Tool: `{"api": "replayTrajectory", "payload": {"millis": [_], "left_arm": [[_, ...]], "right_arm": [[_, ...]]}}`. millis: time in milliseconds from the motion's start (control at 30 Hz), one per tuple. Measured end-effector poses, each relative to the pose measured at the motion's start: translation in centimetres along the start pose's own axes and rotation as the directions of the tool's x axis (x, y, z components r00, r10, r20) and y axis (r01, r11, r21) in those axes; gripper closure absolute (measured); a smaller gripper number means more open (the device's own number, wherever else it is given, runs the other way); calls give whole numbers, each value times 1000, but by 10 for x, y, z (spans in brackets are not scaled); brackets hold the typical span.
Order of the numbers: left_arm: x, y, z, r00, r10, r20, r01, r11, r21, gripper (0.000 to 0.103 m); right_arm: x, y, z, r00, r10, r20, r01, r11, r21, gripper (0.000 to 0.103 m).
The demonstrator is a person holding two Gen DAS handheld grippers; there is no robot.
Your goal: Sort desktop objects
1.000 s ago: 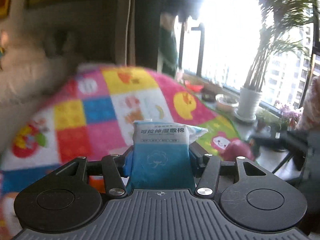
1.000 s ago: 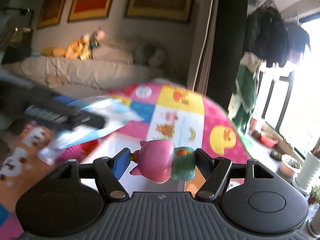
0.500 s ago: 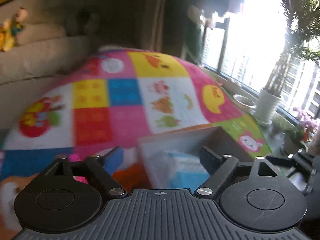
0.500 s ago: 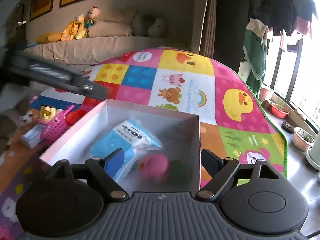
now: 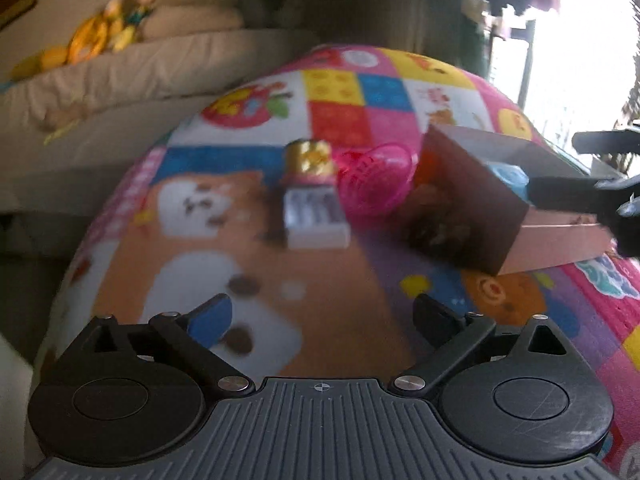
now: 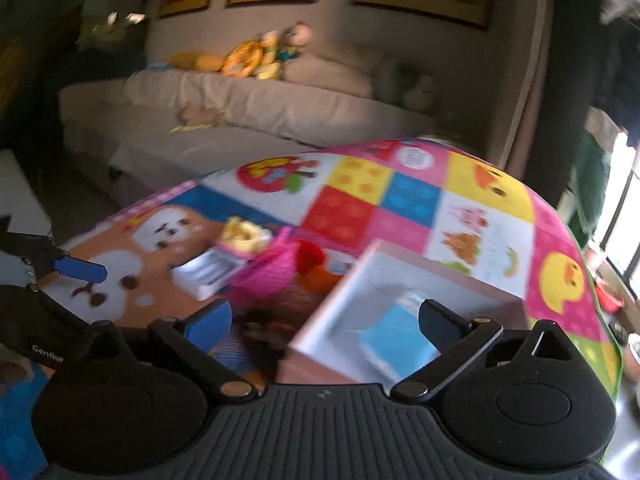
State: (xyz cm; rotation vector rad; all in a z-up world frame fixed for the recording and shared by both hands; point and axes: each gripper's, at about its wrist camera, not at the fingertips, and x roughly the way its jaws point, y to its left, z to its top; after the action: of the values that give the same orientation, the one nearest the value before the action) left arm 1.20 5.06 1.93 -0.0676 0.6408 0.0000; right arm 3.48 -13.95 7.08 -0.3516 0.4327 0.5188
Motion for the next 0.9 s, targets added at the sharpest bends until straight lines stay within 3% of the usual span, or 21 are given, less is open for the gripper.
{"api": "replayTrajectory", "payload": {"millis": [133, 333, 500, 533, 700, 900], "left_arm": [[-3, 13, -13, 1000, -28, -11, 27, 998, -61, 2], [-5, 19, -15, 999, -44, 14, 45, 991, -123, 1], [-3, 22, -15, 998, -55, 6, 55, 988, -143, 0], [-3, 21, -16, 999, -53, 6, 53, 988, -142, 0], [-2, 20, -17, 999, -49, 11, 50, 989, -141, 0], [-3, 25, -18, 998, -54, 18, 57, 984, -171, 0]], "right_arm": [[14, 21, 9, 998, 46, -36, -46, 999, 3, 3], [35, 35, 13, 996, 53, -76, -52, 998, 20, 5], [63, 34, 32, 991, 50, -126, -41, 997, 71, 47], [70, 32, 39, 989, 59, -134, -48, 995, 86, 49], [121, 20, 81, 967, 182, -180, -148, 971, 186, 45], [200, 24, 102, 950, 180, -256, -119, 964, 237, 43]]}}
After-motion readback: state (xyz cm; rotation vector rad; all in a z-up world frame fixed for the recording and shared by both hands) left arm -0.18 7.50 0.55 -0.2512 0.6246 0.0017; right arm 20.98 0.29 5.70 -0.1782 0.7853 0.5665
